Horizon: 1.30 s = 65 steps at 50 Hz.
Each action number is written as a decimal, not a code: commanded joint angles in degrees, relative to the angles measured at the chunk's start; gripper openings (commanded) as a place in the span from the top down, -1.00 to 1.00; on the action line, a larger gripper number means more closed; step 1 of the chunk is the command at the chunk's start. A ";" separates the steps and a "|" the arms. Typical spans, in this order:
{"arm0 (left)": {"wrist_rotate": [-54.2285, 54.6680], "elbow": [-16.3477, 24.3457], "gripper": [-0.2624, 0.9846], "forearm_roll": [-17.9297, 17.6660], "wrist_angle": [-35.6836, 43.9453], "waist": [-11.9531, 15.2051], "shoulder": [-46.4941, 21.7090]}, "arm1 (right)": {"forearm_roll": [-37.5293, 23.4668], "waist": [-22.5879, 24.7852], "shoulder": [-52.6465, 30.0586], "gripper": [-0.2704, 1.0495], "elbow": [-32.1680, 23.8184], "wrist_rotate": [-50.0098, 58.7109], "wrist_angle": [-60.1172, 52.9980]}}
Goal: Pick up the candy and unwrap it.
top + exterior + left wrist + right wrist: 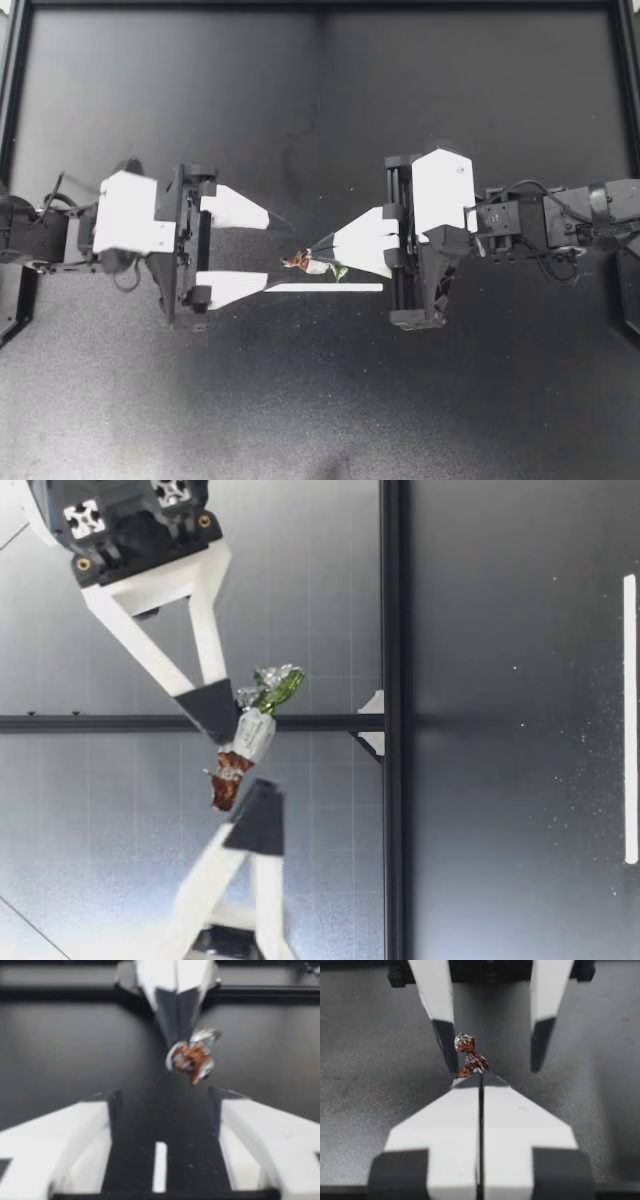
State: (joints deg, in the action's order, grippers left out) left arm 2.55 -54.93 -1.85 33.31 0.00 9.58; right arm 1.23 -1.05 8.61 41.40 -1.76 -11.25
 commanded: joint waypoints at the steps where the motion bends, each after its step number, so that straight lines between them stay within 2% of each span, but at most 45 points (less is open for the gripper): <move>1: 3.78 0.88 -0.34 -0.09 -0.18 0.00 0.00 | -0.09 0.26 0.70 0.86 -1.49 -0.53 0.18; 14: 12.83 2.02 -0.34 1.41 -0.09 -0.26 -0.62 | -0.26 -0.18 -1.32 0.86 -2.99 -1.41 3.08; 36: 13.10 2.99 -0.34 1.32 -0.18 -0.26 -1.32 | -0.70 -1.67 -2.64 0.86 -4.57 -3.16 3.87; 45: 12.92 3.25 -0.33 -0.09 -0.18 1.41 -2.29 | -0.70 -0.35 -2.64 0.86 -4.75 -2.99 3.96; 65: 13.36 2.81 -0.31 -1.85 -1.32 3.16 -6.24 | -0.62 0.44 -0.18 0.86 -4.31 -3.08 5.45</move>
State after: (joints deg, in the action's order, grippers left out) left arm 15.82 -52.91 -3.60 32.17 2.81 3.25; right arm 0.62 -0.97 6.24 37.97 -4.75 -5.54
